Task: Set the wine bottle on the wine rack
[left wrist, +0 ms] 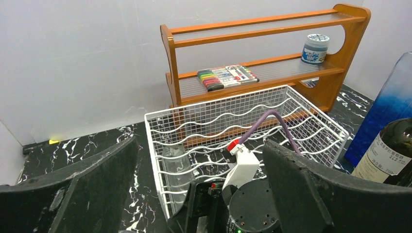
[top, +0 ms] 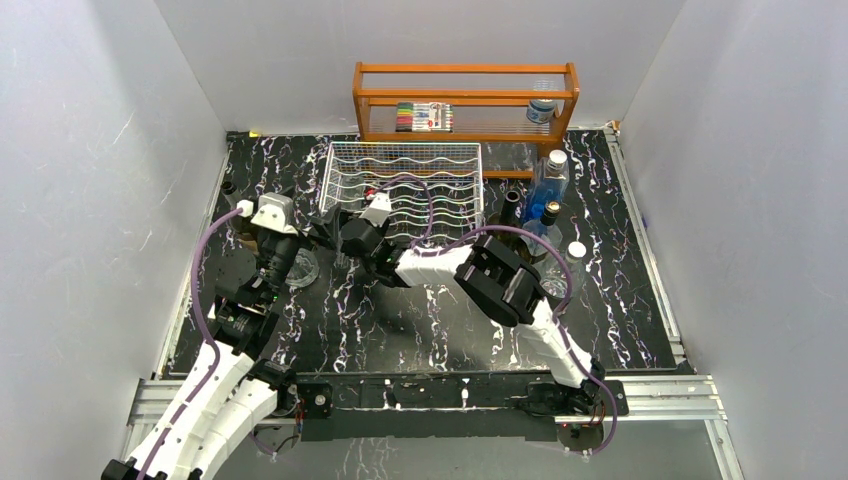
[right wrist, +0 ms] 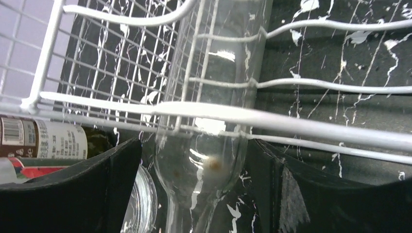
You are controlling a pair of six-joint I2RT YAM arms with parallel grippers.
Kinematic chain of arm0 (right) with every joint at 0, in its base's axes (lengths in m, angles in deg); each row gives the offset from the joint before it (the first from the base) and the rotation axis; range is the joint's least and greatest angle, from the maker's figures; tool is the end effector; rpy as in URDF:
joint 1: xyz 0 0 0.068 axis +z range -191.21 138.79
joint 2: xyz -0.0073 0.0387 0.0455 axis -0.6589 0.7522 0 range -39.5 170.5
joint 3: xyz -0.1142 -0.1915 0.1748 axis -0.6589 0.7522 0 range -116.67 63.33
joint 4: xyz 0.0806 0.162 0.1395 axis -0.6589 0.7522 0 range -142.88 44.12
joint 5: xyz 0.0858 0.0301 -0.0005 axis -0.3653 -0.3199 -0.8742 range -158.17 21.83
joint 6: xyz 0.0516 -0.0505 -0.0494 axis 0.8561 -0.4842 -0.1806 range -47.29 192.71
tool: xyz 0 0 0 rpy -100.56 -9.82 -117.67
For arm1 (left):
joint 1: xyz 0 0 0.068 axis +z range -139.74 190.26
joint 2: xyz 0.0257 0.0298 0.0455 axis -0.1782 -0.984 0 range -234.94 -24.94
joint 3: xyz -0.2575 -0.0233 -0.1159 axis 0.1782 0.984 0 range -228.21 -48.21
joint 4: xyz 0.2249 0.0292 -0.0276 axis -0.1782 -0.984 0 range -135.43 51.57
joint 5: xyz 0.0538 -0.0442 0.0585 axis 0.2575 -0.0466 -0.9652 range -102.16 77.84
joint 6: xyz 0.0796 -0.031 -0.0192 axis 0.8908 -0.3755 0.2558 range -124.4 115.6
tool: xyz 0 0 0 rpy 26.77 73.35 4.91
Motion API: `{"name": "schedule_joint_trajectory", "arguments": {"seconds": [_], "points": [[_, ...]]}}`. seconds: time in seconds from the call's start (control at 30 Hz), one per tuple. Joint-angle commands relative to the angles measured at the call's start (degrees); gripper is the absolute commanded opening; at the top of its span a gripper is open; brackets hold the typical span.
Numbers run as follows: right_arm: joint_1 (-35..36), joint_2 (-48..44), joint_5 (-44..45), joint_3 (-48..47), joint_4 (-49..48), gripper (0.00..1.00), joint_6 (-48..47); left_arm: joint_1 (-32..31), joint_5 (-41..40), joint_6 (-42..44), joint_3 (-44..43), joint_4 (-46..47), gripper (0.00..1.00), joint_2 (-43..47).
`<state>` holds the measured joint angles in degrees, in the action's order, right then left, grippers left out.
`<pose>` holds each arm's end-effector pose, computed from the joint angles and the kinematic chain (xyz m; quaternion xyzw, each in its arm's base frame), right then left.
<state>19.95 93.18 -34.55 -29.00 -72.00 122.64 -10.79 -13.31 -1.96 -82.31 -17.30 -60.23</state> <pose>0.2951 0.4470 0.1755 0.0853 0.8022 0.3107 0.5026 0.1394 -0.0520 0.3797 0.1089 0.5635 -0.1268 0.8090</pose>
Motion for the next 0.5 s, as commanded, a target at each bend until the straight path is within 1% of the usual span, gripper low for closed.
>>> {"name": "schedule_joint_trajectory", "arguments": {"seconds": [0.0,0.27,0.47], "points": [[-1.60,-3.60,-1.11,2.43,-2.86,0.93,-0.15,0.45,1.14,0.88,-1.05,1.29,0.98,0.49],[-1.54,-8.58,-4.84,7.43,-2.41,0.94,1.08,0.49,1.15,1.48,-1.08,1.03,0.98,0.68],[-1.28,-12.02,-11.18,11.46,-2.56,0.93,1.92,0.49,0.97,1.88,-1.04,1.01,0.98,0.92]]}}
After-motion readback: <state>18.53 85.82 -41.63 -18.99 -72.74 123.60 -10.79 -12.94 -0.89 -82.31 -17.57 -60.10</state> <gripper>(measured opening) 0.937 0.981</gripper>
